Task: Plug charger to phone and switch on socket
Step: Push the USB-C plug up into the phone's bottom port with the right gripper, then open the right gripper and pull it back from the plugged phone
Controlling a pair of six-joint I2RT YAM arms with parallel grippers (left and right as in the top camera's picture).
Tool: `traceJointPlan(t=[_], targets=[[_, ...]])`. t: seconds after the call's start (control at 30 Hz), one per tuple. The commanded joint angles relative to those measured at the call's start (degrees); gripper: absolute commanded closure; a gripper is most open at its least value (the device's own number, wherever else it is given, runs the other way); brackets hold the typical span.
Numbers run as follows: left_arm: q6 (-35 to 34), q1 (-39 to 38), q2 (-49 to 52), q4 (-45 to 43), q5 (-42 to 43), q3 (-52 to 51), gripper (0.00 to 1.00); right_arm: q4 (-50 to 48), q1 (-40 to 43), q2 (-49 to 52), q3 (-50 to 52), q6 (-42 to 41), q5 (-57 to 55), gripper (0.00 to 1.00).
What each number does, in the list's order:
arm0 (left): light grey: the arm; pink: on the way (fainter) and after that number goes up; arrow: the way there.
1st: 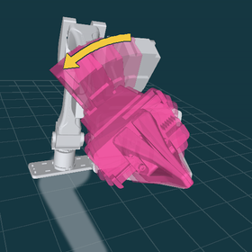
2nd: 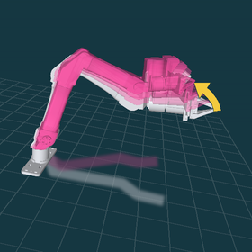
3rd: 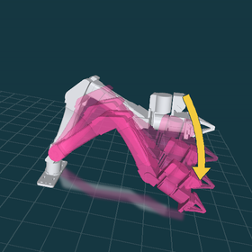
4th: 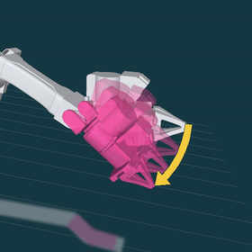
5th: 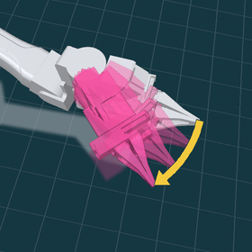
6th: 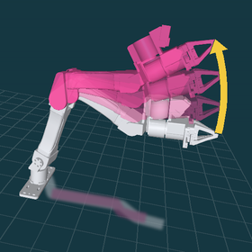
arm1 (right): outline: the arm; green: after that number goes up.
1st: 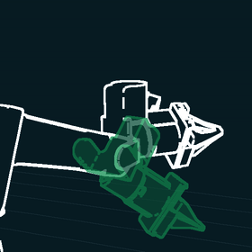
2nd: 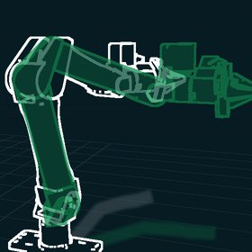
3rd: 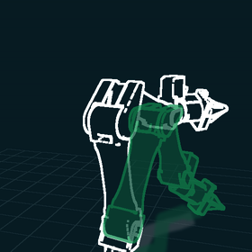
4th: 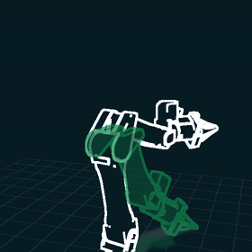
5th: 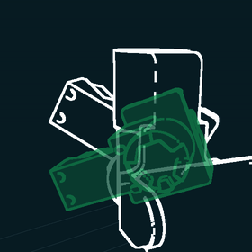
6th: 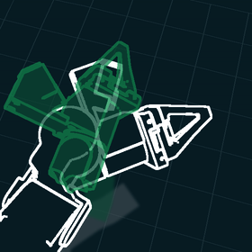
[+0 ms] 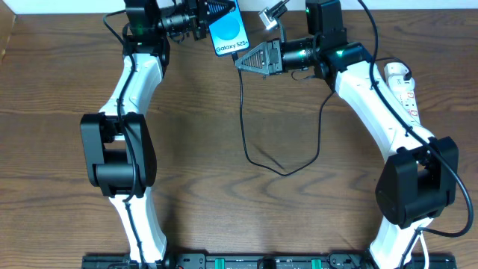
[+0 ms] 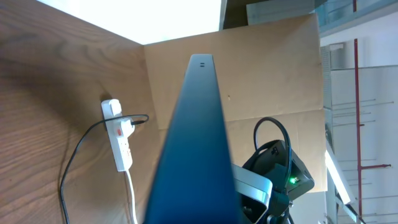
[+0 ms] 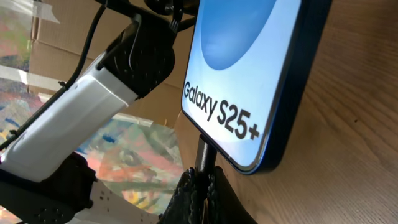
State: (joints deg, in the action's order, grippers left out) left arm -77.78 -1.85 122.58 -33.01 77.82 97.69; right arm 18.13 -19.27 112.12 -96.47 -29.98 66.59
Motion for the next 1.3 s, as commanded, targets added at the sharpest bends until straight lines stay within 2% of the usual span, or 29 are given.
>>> traceJointPlan(t=[0.0, 0.13, 0.3, 0.4, 0.47, 0.5, 0.53, 0.67, 0.87, 1.0, 1.27], targets=[[0.5, -2.2, -0.5, 0.0, 10.3, 0.7, 0.93, -2.5, 1.3, -0.1, -1.1, -0.2, -8.0, 0.99], [0.6, -2.1, -0.5, -0.1, 10.3, 0.7, 0.93, -2.3, 1.3, -0.1, -1.1, -0.2, -8.0, 0.99], [0.6, -2.0, -0.5, -0.1, 10.3, 0.7, 0.93, 7.1, 1.2, -0.1, -1.1, 4.8, -8.0, 0.98], [0.6, -1.8, -0.5, -0.1, 10.3, 0.7, 0.93, 12.0, 1.4, -0.1, -1.1, 8.0, -7.9, 0.93], [0.6, -1.4, -0.5, -0.1, 10.3, 0.7, 0.93, 13.2, 1.6, -0.1, -1.1, 9.1, -7.7, 0.84], [0.7, -1.3, -0.5, -0.1, 10.3, 0.7, 0.93, 12.9, 1.8, -0.1, -1.1, 9.1, -7.5, 0.75], [0.8, -1.2, -0.5, -0.1, 10.3, 0.7, 0.93, 12.7, 2.0, -0.1, -1.1, 9.1, -7.0, 0.69], [0.9, -1.0, -0.5, -0.1, 10.5, 0.7, 0.93, 11.4, 3.3, -0.1, -1.1, 9.0, -4.3, 0.58], [3.6, -1.0, -0.3, 0.0, 12.2, 0.6, 0.93, 12.1, 6.0, -0.1, -1.1, 9.6, -3.0, 0.56], [4.8, -1.0, -0.1, 0.0, 12.2, -0.8, 0.93, 14.7, 7.3, -0.1, -1.1, 12.8, -3.5, 0.51], [8.9, -1.0, -0.1, -0.1, 12.1, -7.5, 0.93, 24.8, 7.6, -0.1, -1.1, 18.1, -14.0, 0.49]])
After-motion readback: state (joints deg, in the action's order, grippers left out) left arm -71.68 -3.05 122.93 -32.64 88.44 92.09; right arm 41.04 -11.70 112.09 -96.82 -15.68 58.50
